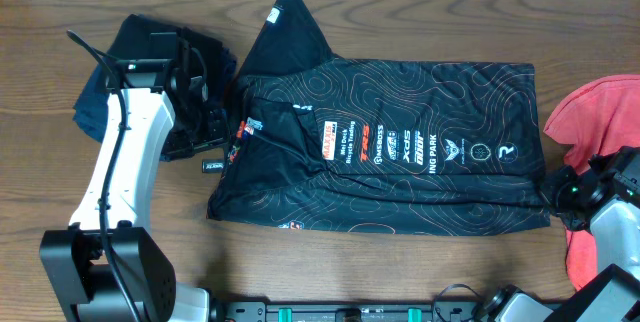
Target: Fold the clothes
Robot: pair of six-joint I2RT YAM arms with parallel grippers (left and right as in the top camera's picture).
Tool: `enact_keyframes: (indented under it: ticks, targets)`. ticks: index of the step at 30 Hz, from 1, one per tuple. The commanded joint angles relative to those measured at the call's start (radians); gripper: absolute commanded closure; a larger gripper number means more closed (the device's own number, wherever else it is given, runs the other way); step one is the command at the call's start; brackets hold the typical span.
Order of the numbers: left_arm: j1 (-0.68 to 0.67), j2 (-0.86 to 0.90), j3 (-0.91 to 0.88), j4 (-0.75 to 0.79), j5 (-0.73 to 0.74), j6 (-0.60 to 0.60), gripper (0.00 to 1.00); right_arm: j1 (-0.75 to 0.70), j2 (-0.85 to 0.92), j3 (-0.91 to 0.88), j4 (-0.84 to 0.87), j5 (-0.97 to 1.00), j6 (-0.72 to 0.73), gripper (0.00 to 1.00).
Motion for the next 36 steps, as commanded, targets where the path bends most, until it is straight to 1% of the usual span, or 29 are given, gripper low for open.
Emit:
enact_keyframes:
  ticks: [1,5,6,8,10,12,14,15,18,20,21,22,25,27,28,29,30,31,33,35,36]
  targets:
    - [0.006,-0.008,0.014,-0.002,-0.001,0.017,0.36,0.014,-0.011,0.018,0.003,-0.008,0.069,0.99]
    - [0.006,-0.008,0.014,-0.002,-0.001,0.017,0.36,0.014,-0.01,0.018,0.001,-0.008,0.195,0.99]
    - [0.006,-0.008,0.014,-0.002,-0.001,0.017,0.36,0.014,-0.01,0.018,-0.002,-0.008,0.212,0.96]
    - [0.003,-0.008,0.014,-0.002,-0.001,0.018,0.36,0.014,-0.01,0.018,-0.008,-0.008,0.231,0.96]
    - [-0.003,-0.008,0.013,-0.002,0.011,0.023,0.36,0.014,-0.01,0.018,-0.015,-0.007,0.23,0.96]
    - [-0.016,-0.008,0.007,0.004,0.086,0.08,0.36,0.014,-0.01,0.018,-0.024,-0.007,0.206,0.96]
    - [-0.034,-0.006,-0.003,0.011,0.145,0.106,0.36,0.014,-0.01,0.018,-0.028,-0.005,0.165,0.95]
    - [-0.048,-0.005,-0.009,0.021,0.169,0.122,0.36,0.014,-0.01,0.018,-0.028,-0.008,0.151,0.92]
    - [-0.113,-0.002,-0.029,0.053,0.204,0.182,0.38,0.014,-0.01,0.018,-0.031,-0.012,0.1,0.91]
    - [-0.172,0.002,-0.043,0.077,0.204,0.208,0.39,0.014,-0.01,0.018,-0.03,-0.017,0.067,0.91]
    - [-0.196,0.005,-0.051,0.088,0.203,0.217,0.43,0.014,-0.01,0.018,-0.031,-0.019,0.058,0.89]
    - [-0.219,0.009,-0.061,0.101,0.203,0.227,0.45,0.014,-0.01,0.018,-0.032,-0.027,0.044,0.87]
    - [-0.275,0.021,-0.116,0.181,0.168,0.228,0.49,0.014,-0.01,0.018,-0.034,-0.069,0.016,0.84]
    - [-0.295,0.037,-0.16,0.236,0.161,0.227,0.53,0.014,-0.01,0.018,-0.039,-0.068,0.016,0.83]
    - [-0.299,0.046,-0.179,0.255,0.162,0.227,0.58,0.014,-0.01,0.018,-0.043,-0.068,0.016,0.83]
    - [-0.3,0.06,-0.198,0.274,0.162,0.227,0.61,0.014,-0.01,0.018,-0.049,-0.068,0.009,0.8]
    - [-0.3,0.072,-0.213,0.288,0.162,0.227,0.65,0.014,-0.01,0.018,-0.058,-0.063,-0.003,0.75]
    - [-0.299,0.087,-0.229,0.304,0.162,0.227,0.66,0.014,-0.01,0.018,-0.071,-0.046,-0.006,0.69]
    - [-0.299,0.109,-0.252,0.334,0.162,0.227,0.66,0.014,-0.01,0.018,-0.092,0.007,-0.006,0.66]
    - [-0.299,0.127,-0.264,0.36,0.162,0.226,0.66,0.014,-0.01,0.018,-0.097,0.029,-0.006,0.66]
    - [-0.299,0.134,-0.268,0.373,0.162,0.226,0.66,0.014,-0.01,0.017,-0.096,0.029,-0.006,0.67]
